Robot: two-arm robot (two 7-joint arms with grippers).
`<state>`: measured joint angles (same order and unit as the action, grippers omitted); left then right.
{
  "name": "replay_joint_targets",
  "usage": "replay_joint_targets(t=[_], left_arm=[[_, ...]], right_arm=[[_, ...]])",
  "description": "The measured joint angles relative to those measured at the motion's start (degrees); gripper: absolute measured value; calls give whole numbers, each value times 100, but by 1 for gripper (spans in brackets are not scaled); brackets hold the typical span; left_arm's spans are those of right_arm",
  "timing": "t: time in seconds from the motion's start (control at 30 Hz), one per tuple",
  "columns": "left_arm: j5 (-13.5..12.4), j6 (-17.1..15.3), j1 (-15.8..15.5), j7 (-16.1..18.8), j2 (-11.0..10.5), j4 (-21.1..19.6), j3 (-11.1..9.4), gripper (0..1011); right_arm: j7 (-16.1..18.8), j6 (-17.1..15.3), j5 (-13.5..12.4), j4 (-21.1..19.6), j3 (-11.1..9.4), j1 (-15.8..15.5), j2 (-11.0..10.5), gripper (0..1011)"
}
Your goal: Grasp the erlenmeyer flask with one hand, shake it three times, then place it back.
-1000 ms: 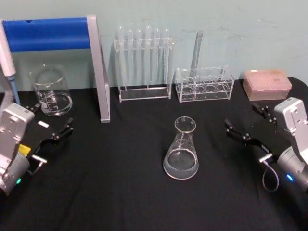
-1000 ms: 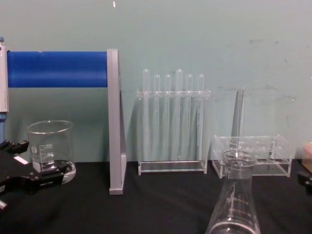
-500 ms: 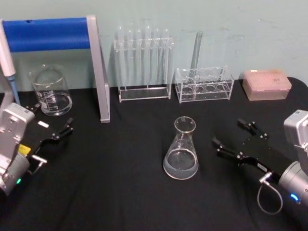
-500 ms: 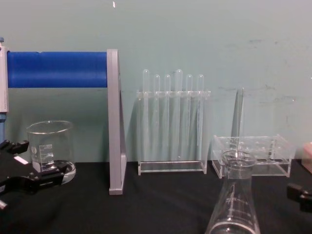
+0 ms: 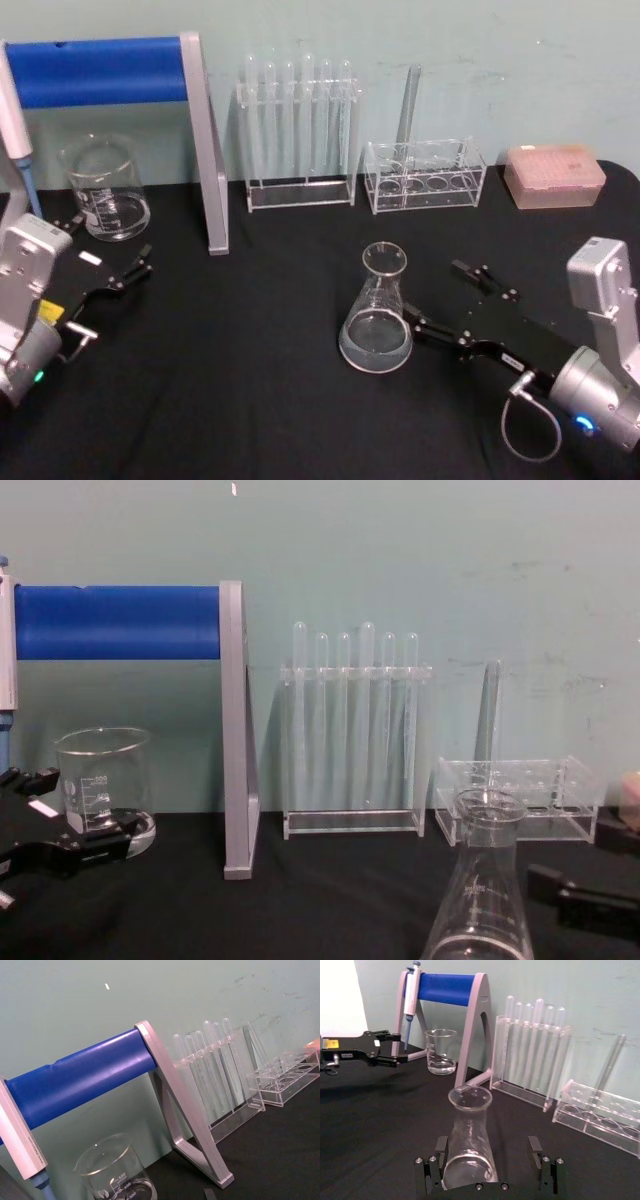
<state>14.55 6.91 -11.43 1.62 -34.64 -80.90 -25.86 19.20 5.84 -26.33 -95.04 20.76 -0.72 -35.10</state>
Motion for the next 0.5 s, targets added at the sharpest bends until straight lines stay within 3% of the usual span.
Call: replay_joint_targets(t=[0.5], left_arm=[[0,0,0,0,0,0,0,1001]], right_arm=[[234,-115,352,410,221,460,531,1000]])
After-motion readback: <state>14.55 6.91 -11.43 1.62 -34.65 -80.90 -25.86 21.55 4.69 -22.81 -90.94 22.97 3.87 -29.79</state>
